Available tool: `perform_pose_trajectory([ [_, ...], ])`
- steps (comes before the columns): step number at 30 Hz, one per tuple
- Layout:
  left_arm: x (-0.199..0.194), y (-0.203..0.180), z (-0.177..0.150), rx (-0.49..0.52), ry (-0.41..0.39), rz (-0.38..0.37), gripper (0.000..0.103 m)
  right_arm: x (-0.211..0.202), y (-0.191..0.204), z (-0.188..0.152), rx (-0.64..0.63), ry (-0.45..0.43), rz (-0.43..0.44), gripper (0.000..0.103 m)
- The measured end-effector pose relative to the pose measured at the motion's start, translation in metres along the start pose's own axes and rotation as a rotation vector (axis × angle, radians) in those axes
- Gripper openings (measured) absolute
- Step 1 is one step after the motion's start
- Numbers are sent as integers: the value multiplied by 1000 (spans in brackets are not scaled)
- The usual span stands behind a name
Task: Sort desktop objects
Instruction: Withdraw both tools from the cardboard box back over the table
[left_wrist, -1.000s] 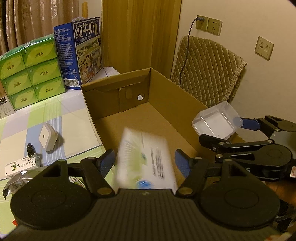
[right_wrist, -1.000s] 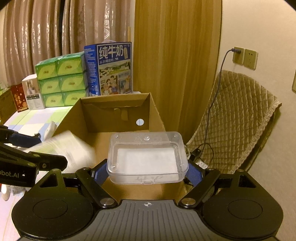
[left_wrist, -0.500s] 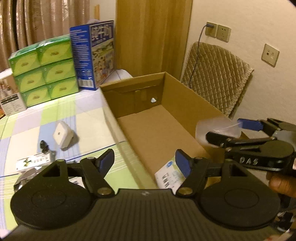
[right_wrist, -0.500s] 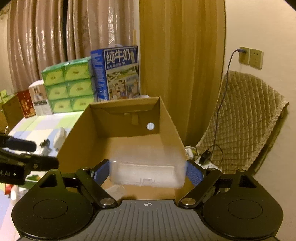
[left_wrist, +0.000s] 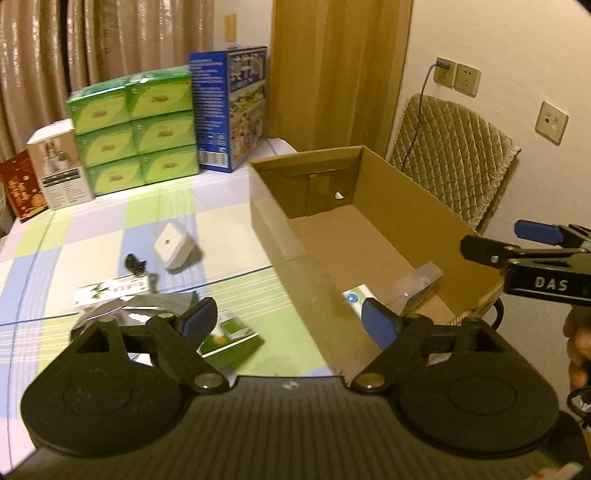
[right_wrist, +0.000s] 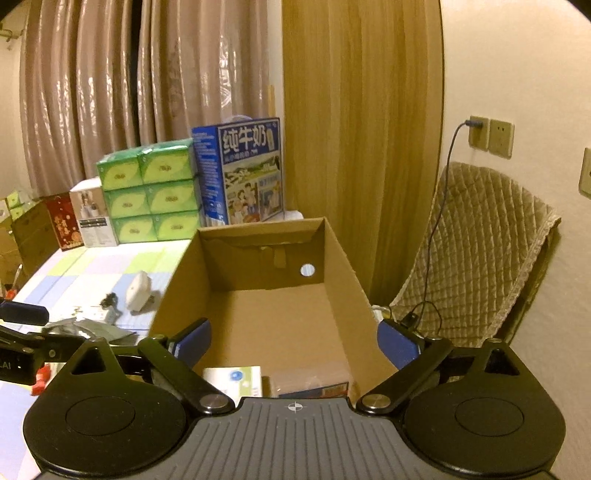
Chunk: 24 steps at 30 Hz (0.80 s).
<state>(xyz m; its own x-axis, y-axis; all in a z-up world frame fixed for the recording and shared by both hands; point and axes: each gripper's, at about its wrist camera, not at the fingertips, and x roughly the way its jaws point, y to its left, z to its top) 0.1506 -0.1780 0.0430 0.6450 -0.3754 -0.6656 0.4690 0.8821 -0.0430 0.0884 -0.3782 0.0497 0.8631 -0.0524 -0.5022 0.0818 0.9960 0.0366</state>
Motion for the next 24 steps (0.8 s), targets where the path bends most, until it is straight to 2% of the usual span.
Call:
perform_pose_trajectory([
  [3, -16, 10, -8, -16, -11, 17, 87, -13, 10, -2, -6, -16, 9, 101],
  [16, -90, 79, -75, -112, -29, 125, 101, -47, 75, -27, -56, 3, 117, 101],
  [24, -117, 124, -105, -144, -25, 190, 102, -50, 120, -40, -146, 25, 209, 101],
])
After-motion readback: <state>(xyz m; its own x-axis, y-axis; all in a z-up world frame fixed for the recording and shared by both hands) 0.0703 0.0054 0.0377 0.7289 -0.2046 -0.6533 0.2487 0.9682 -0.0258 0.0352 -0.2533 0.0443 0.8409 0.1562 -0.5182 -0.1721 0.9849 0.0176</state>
